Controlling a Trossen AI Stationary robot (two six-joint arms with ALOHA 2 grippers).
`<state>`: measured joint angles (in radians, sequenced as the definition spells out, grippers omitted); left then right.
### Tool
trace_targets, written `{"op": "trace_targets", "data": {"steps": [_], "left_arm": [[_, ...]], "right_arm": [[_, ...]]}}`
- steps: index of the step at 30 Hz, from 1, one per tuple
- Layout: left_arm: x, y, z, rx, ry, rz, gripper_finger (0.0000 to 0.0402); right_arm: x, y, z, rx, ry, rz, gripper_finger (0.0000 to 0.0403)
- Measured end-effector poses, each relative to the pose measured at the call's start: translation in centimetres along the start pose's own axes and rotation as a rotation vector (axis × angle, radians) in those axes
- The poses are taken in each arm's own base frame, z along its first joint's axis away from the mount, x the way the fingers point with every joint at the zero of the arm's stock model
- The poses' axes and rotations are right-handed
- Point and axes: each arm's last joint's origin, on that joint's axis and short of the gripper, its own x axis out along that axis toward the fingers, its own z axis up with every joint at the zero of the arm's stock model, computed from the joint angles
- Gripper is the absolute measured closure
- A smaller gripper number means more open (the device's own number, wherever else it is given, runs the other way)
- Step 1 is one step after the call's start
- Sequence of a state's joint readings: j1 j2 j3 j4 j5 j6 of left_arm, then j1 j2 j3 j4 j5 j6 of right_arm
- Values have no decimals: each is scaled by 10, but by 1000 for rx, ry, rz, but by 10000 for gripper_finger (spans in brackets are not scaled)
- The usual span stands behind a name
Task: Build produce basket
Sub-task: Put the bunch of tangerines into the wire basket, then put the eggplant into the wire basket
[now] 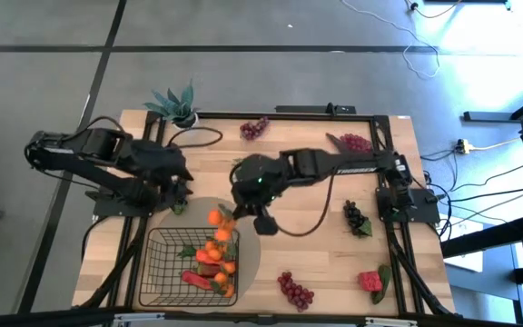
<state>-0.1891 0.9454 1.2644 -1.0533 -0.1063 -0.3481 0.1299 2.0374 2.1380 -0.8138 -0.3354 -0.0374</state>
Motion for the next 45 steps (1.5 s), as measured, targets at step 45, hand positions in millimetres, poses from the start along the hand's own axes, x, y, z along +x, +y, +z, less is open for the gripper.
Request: {"op": "trace_targets", "data": {"steps": [45], "left_arm": [[-2,-27,-10,39,23,-86,221]], "right_arm": [[116,3,-42,-31,211,74,337]]}}
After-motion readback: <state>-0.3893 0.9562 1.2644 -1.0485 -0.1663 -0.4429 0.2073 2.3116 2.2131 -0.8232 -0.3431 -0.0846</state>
